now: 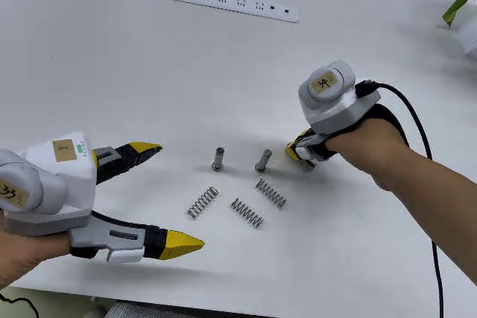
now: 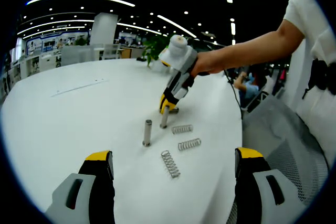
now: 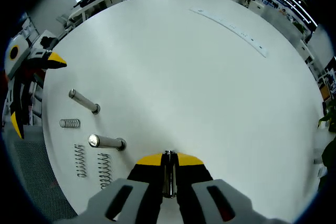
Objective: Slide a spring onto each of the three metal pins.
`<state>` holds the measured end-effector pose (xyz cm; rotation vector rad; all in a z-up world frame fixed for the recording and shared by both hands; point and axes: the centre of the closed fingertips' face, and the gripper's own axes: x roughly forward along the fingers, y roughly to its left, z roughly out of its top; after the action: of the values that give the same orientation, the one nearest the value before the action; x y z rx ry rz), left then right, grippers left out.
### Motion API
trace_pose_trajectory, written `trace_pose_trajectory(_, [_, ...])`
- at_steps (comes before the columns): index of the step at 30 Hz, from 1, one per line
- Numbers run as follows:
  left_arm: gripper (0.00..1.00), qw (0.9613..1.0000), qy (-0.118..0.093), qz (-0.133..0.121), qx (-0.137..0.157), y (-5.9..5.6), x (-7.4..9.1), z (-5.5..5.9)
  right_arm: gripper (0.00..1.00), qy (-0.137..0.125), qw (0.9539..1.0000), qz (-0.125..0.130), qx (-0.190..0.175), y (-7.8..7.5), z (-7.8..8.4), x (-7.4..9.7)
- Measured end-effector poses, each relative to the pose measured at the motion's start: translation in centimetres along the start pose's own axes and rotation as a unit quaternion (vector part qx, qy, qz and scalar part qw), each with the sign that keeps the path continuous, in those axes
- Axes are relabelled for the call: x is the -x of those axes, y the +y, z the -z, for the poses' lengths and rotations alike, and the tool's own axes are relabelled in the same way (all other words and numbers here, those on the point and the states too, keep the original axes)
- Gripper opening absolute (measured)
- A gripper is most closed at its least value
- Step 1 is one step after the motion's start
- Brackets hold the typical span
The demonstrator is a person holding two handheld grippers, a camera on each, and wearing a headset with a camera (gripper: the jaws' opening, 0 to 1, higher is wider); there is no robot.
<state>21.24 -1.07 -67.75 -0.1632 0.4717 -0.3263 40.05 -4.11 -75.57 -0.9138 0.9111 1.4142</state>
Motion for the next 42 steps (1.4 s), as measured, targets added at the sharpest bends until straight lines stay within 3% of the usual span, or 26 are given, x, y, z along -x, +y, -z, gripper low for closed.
trace_pose_trajectory(11, [0.98, 1.0, 0.0, 0.001, 0.0, -0.2, -0.1, -0.2, 0.09, -0.013, 0.9999, -0.006, -0.003, 0.0, 0.1, 0.6])
trace_pose_trajectory(30, [0.98, 1.0, 0.004, 0.005, -0.004, -0.5, -0.2, -0.3, 0.09, -0.068, 0.9976, -0.009, -0.007, 0.9, 0.1, 3.0])
trace_pose_trajectory(42, [0.98, 0.9999, 0.007, 0.009, -0.005, -1.0, -0.2, -0.4, 0.09, -0.108, 0.994, -0.007, -0.012, 0.5, 0.1, 3.8])
